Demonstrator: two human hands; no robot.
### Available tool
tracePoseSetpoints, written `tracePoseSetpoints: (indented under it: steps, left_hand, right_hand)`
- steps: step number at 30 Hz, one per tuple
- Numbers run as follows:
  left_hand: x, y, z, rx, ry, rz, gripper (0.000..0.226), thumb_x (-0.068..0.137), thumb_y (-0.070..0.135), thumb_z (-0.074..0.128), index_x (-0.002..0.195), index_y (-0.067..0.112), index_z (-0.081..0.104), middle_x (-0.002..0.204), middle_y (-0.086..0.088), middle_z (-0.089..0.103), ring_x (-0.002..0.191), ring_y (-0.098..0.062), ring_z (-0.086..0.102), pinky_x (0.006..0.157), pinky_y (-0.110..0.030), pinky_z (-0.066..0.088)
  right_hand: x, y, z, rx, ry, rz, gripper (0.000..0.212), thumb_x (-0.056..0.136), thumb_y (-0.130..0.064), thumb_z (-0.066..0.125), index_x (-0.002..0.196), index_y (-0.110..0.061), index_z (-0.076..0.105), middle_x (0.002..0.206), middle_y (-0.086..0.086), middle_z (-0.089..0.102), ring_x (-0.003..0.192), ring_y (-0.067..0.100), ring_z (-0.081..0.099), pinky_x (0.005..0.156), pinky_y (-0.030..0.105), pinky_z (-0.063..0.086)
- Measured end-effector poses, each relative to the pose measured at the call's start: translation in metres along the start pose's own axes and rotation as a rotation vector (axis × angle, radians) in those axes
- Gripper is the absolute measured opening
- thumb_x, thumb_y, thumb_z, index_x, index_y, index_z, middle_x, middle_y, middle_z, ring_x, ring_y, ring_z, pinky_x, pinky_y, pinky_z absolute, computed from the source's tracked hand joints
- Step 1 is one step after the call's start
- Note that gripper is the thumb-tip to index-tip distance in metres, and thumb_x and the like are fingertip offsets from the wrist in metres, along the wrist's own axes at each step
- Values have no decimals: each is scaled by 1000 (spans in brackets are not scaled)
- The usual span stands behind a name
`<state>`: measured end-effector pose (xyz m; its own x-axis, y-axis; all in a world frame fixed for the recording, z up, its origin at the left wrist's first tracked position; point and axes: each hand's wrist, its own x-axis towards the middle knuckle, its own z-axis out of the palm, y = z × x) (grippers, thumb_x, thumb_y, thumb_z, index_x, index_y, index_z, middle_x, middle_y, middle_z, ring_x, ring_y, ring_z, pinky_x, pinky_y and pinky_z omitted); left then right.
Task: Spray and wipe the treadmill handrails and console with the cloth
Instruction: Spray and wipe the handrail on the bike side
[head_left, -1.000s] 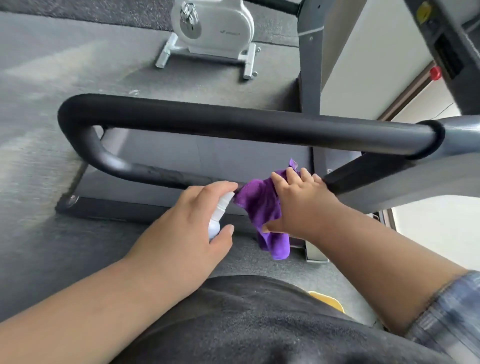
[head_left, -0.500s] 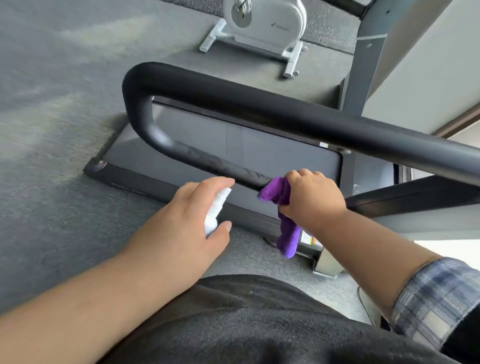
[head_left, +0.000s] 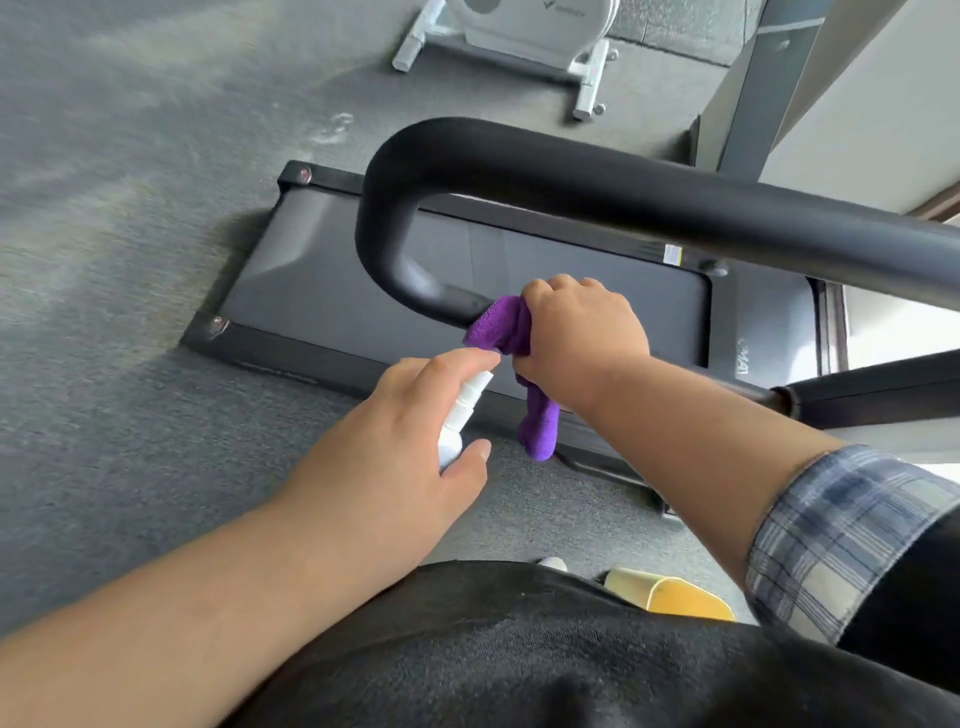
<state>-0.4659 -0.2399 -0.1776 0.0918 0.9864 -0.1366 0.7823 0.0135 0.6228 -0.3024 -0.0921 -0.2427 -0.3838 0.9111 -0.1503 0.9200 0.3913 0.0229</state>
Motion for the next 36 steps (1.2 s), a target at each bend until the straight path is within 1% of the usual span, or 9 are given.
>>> tracePoseSetpoints:
  steps: [4,7,11,15,19,25,31,34,36]
  left_hand:
    - [0,-22,-16,31,-29,11,58,87,42,57,128,60,20,114,29,27,99,2,37,67,-16,25]
    - [2,-36,-26,18,-43,27,58,87,40,59,129,58,22,114,29,29,100,3,39,69,-11,31]
    - [7,-38,-32,31,-69,69,59,88,42,58,129,60,20,120,29,30,102,4,38,74,-17,29]
    - [19,-24,-30,38,-83,132,61,86,40,59,128,60,21,124,25,35,106,2,41,82,-21,35]
    - [28,-4,-19,64,-110,190,61,85,40,61,129,59,23,116,27,33,97,-2,49,80,-23,40]
    - [35,27,4,67,-156,220,60,86,42,57,130,58,20,124,25,35,98,-6,51,79,-24,38]
    - [40,62,27,71,-167,241,59,87,43,56,133,54,22,123,24,37,97,-6,51,81,-29,42]
    - [42,78,35,75,-165,240,58,87,44,55,132,55,21,123,24,36,97,-4,49,79,-27,41]
    - [43,85,39,76,-155,222,58,88,44,54,132,57,19,124,24,35,96,-5,50,78,-26,40]
  right_hand:
    - [28,-49,-10,47,39,-43,41,81,-45,65,112,-20,54,107,3,58,100,29,56,70,37,37]
    - [45,-81,-13,88,85,-34,40,80,-44,64,111,-20,54,107,2,59,100,28,56,70,36,35]
    - [47,-87,-8,108,141,1,41,80,-50,63,109,-23,56,104,0,59,97,26,57,69,35,37]
    - [42,-74,-6,124,111,2,32,86,-34,59,115,-22,55,110,2,59,102,28,57,73,38,43]
    - [21,-42,-6,118,42,44,30,90,-26,54,119,-19,51,115,6,55,105,31,54,75,38,40]
    - [-27,34,9,53,-22,141,48,78,-40,72,117,-22,51,111,4,54,101,30,55,73,38,41]
    - [-66,106,18,64,-71,239,51,69,-35,78,113,-22,54,106,3,54,100,30,55,76,39,47]
    - [-78,128,21,-4,-150,251,55,70,-31,80,115,-21,50,109,4,54,104,30,55,85,42,47]
    - [-83,142,22,-114,-203,260,61,67,-32,83,116,-22,48,110,3,55,106,29,57,100,46,39]
